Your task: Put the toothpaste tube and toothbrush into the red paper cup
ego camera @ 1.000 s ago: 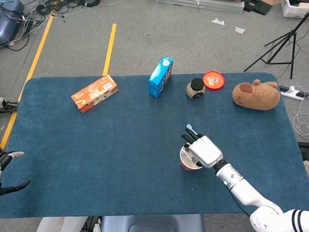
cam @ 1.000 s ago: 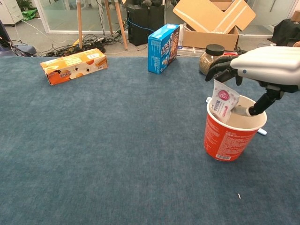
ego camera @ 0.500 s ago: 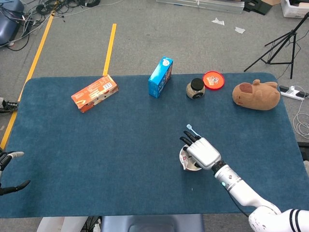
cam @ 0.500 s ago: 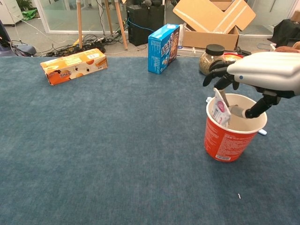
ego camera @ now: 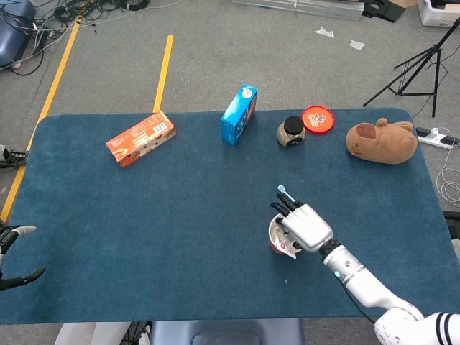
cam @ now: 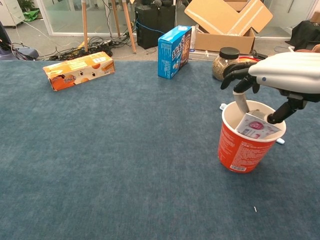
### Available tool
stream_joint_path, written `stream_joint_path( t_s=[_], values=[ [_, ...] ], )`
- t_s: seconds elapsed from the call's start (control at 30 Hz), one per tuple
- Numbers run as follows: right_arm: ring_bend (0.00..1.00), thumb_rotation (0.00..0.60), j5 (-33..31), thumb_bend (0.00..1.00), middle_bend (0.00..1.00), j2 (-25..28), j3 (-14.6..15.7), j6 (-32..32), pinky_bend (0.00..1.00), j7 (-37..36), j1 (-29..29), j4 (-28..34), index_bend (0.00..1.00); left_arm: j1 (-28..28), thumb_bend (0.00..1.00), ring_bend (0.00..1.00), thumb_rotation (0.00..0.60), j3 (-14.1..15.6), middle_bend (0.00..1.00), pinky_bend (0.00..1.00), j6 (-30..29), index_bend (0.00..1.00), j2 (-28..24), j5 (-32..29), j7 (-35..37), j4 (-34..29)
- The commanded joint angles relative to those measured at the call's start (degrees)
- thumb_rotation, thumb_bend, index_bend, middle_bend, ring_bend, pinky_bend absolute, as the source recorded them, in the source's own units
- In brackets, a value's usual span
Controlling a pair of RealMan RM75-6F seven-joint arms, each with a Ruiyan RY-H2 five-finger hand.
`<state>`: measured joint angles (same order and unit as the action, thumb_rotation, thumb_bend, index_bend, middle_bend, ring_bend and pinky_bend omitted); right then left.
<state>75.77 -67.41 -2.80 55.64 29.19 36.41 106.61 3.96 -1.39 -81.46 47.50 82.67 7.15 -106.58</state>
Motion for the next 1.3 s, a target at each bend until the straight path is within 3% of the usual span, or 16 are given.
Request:
stream_joint_path(
  t_s=[0.03, 0.47, 0.7, 0.8, 0.97, 1.03, 1.13, 1.2, 1.27, 1.3],
  values=[
    [0.00, 0.600, 1.03, 0.25, 0.20, 0.67, 0.15, 0.87, 0.34, -0.98, -0.49, 0.26, 0.67, -0.01, 0.00, 0.20, 0.600, -0.01, 0.27, 0.20, -0.02, 0.25, 0.03, -0.04, -0.02, 0.03],
    [0.00, 0.600, 5.74, 0.21, 0.19, 8.06, -1.30, 11.33, 0.33, -7.61, -5.99, 4.12, 0.67, 0.11, 0.00, 0.20, 0.600, 0.03, 0.27, 0.20, 0.32, 0.25, 0.25, -0.22, -0.67, 0.03],
    [0.00, 0.600, 1.13, 0.16, 0.15, 9.44, -2.63, 11.87, 0.32, -8.15, -7.38, 1.73, 0.54, 0.19, 0.00, 0.20, 0.600, 0.08, 0.27, 0.20, 0.53, 0.25, 0.43, -0.30, -1.08, 0.05],
    [0.00, 0.600, -1.39, 0.21, 0.11, 9.61, -2.89, 10.55, 0.31, -6.86, -7.15, 0.18, 0.49, 0.24, 0.00, 0.20, 0.600, 0.08, 0.27, 0.20, 0.66, 0.25, 0.50, -0.38, -1.16, 0.11],
    [0.00, 0.600, -5.29, 0.39, 0.06, 8.42, -3.17, 9.01, 0.29, -2.48, -6.42, -2.88, 0.36, 0.22, 0.00, 0.20, 0.600, 0.08, 0.27, 0.20, 0.63, 0.25, 0.56, -0.42, -1.26, 0.12],
    [0.00, 0.600, -6.82, 0.42, 0.07, 8.42, -3.16, 7.59, 0.34, -1.14, -5.83, -3.52, 0.34, 0.23, 0.00, 0.20, 0.600, 0.05, 0.27, 0.20, 0.63, 0.25, 0.57, -0.48, -1.28, 0.11],
    [0.06, 0.600, -8.93, 0.44, 0.16, 8.65, -3.51, 6.21, 0.50, 0.41, -4.98, -3.55, 0.33, 0.23, 0.00, 0.20, 0.600, 0.08, 0.27, 0.20, 0.66, 0.25, 0.58, -0.46, -1.31, 0.12],
    [0.21, 0.600, -10.62, 0.45, 0.30, 9.03, -3.60, 5.04, 0.62, 1.96, -4.27, -3.15, 0.33, 0.25, 0.00, 0.20, 0.600, 0.06, 0.27, 0.20, 0.67, 0.25, 0.58, -0.46, -1.31, 0.12],
    [0.45, 0.600, -13.19, 0.49, 0.54, 9.63, -3.53, 3.15, 0.80, 3.72, -3.29, -2.35, 0.33, 0.23, 0.00, 0.20, 0.600, 0.07, 0.27, 0.20, 0.64, 0.25, 0.60, -0.45, -1.31, 0.12],
    [0.51, 0.600, -14.55, 0.52, 0.61, 9.87, -3.48, 2.27, 0.84, 4.71, -2.76, -2.01, 0.33, 0.22, 0.00, 0.20, 0.600, 0.07, 0.27, 0.20, 0.64, 0.25, 0.60, -0.46, -1.31, 0.13]
  ],
)
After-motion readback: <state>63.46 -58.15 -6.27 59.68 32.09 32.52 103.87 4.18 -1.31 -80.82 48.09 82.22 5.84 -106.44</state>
